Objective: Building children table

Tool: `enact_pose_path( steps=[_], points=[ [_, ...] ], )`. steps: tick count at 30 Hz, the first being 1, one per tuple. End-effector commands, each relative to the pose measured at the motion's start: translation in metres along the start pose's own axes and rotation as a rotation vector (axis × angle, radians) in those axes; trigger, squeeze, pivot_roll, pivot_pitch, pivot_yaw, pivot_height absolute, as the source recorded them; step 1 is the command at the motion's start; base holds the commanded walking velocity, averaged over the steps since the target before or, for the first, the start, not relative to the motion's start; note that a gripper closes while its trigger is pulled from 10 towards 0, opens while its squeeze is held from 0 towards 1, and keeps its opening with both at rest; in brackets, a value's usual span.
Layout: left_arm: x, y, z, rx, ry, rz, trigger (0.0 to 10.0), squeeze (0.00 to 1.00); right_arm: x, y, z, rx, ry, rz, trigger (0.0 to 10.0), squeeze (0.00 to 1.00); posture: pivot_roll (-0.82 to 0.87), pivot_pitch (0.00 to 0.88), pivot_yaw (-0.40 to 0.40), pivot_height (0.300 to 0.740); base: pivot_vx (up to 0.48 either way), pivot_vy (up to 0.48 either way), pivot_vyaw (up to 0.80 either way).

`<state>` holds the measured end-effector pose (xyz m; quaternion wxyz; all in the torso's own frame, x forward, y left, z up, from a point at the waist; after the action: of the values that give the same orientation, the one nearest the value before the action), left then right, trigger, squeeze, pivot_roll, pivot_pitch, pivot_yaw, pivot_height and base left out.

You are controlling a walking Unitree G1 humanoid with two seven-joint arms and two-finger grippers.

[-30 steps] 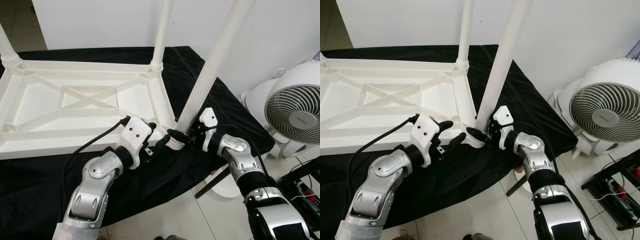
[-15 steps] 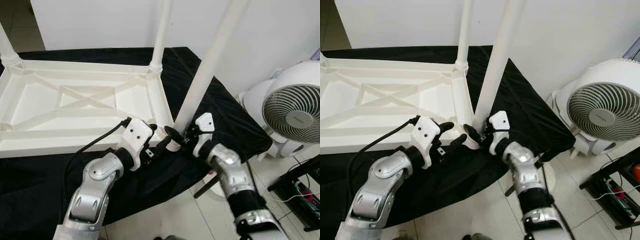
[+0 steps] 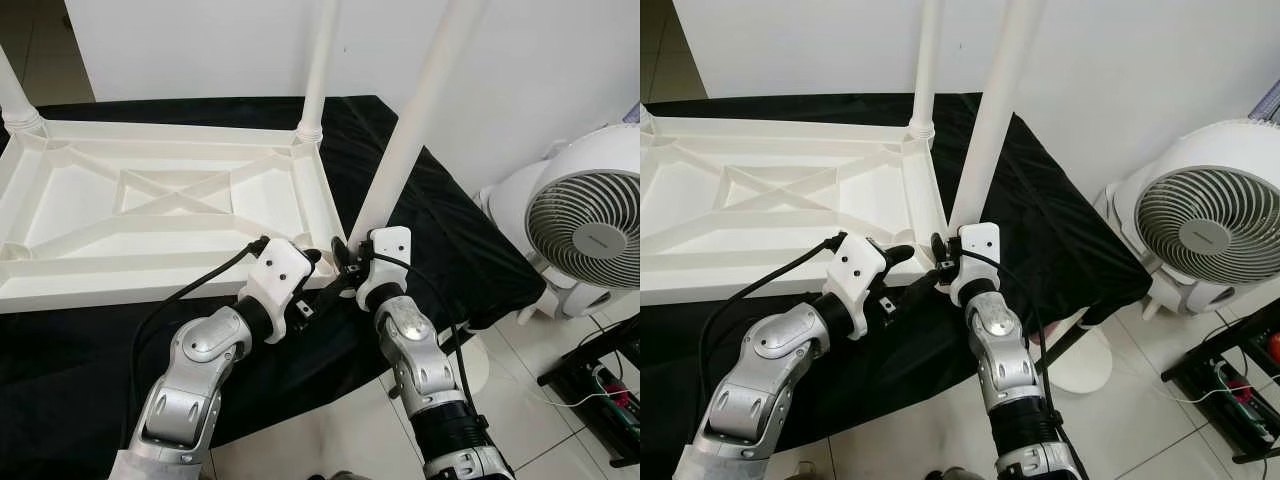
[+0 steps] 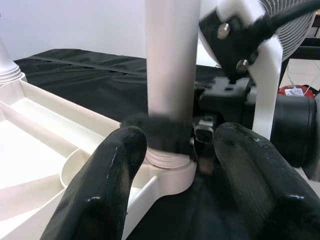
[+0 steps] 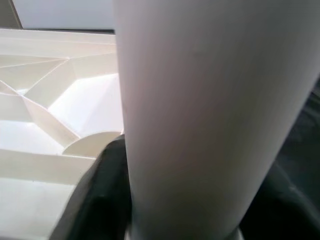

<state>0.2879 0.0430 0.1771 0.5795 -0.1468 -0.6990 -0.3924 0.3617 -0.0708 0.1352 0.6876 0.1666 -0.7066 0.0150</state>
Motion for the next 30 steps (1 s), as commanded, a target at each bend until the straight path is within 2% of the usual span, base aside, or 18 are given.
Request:
enact_pose_path(
  steps=[1,6,11,12,13,18,20,21,23,27,30],
  points=[
    [-0.004,0.003,-0.001,0.065,0.022,0.017,10.0,0.00,-0.020,-0.012,0.007,-0.051,0.083,-0.010,10.0,1.00,0.09,0.049,-0.141,0.740,0.000,0.000,0.00],
    [-0.004,0.003,-0.001,0.066,0.020,0.017,10.0,0.00,-0.010,-0.012,0.008,-0.008,0.045,-0.057,10.0,1.00,0.09,0.048,-0.143,0.740,0.000,0.000,0.00],
    [-0.004,0.004,0.000,0.071,0.021,0.018,10.0,0.00,0.000,-0.027,0.012,0.062,0.030,-0.023,10.0,1.00,0.09,0.048,-0.143,0.740,0.000,0.000,0.00],
    [-0.004,0.004,0.000,0.071,0.021,0.017,10.0,0.00,0.001,-0.030,0.013,0.089,0.037,-0.019,10.0,0.69,0.09,0.049,-0.142,0.740,0.000,0.000,0.00],
    [-0.004,0.004,0.000,0.071,0.021,0.018,10.0,0.00,0.003,-0.033,0.015,0.129,0.038,-0.005,10.0,0.00,0.09,0.049,-0.141,0.740,0.000,0.000,0.00],
    [-0.004,0.003,0.001,0.070,0.022,0.016,10.0,0.00,0.005,-0.037,0.018,0.175,0.041,0.007,10.0,0.00,0.09,0.052,-0.140,0.740,0.000,0.000,0.00],
    [-0.004,0.005,0.001,0.069,0.022,0.016,10.0,0.00,0.011,-0.042,0.021,0.296,0.055,0.049,10.0,0.00,0.08,0.060,-0.132,0.740,0.000,0.000,0.00],
    [-0.004,0.005,0.001,0.069,0.022,0.016,10.0,0.00,0.011,-0.042,0.021,0.296,0.055,0.049,10.0,0.00,0.08,0.060,-0.132,0.740,0.000,0.000,0.00],
    [-0.004,0.005,0.000,0.067,0.023,0.016,10.0,0.00,0.016,-0.044,0.021,0.415,0.073,0.086,10.0,0.00,0.08,0.063,-0.130,0.740,0.000,0.000,0.00],
    [-0.004,0.005,0.000,0.066,0.023,0.016,10.0,0.00,0.017,-0.044,0.021,0.437,0.079,0.091,10.0,0.00,0.08,0.063,-0.130,0.740,0.000,0.000,0.00],
    [-0.003,0.007,0.000,0.070,0.023,0.012,10.0,0.00,0.016,-0.042,0.014,0.508,0.107,0.149,10.0,0.00,0.09,0.071,-0.127,0.740,0.000,0.000,0.00]
  ],
)
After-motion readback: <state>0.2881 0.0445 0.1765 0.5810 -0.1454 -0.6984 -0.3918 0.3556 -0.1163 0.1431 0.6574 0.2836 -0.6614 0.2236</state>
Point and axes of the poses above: a point about 5 cm out from each wrist's last joint towards the gripper, its own z axis pointing back from the gripper into the wrist, its own x axis along the axis of the wrist's last joint, y = z × x, the point moved 5 cm from there along -z, pointing out of the wrist towards the gripper, and after that the axes turned 10 degrees about -z, right-handed, at the moved point
